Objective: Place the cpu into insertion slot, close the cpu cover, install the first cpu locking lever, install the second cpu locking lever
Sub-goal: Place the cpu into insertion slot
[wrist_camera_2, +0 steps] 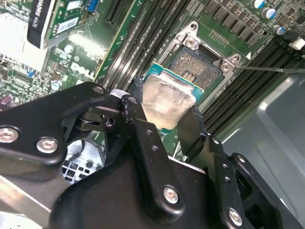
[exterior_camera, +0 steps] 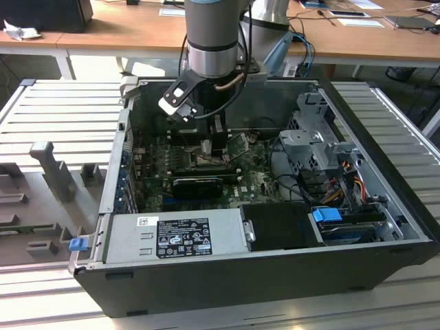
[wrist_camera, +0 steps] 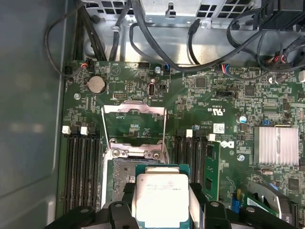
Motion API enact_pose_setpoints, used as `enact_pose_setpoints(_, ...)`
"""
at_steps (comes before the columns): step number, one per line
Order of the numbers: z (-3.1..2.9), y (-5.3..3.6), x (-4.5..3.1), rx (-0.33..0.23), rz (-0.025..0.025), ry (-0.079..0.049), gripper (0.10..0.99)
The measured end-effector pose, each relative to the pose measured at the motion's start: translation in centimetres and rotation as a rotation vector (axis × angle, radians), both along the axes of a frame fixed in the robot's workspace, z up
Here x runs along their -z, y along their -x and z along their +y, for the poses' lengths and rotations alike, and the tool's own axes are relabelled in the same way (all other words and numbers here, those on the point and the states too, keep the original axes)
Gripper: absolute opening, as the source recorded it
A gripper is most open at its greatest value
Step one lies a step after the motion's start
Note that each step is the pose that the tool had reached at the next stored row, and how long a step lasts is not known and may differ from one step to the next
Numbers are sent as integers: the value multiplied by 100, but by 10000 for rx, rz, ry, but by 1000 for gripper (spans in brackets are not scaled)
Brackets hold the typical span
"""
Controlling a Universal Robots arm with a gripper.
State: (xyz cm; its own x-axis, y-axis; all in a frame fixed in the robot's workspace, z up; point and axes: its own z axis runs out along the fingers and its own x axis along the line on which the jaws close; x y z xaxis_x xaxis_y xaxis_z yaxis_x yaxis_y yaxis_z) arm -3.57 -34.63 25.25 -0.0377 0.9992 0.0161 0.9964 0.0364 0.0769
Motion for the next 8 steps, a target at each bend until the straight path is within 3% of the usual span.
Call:
enact_pose_setpoints(3, 2, 0, 34, -1, 1, 3, 529)
enact_pose_setpoints(8, 63, 1, 85, 7, 1, 4, 529)
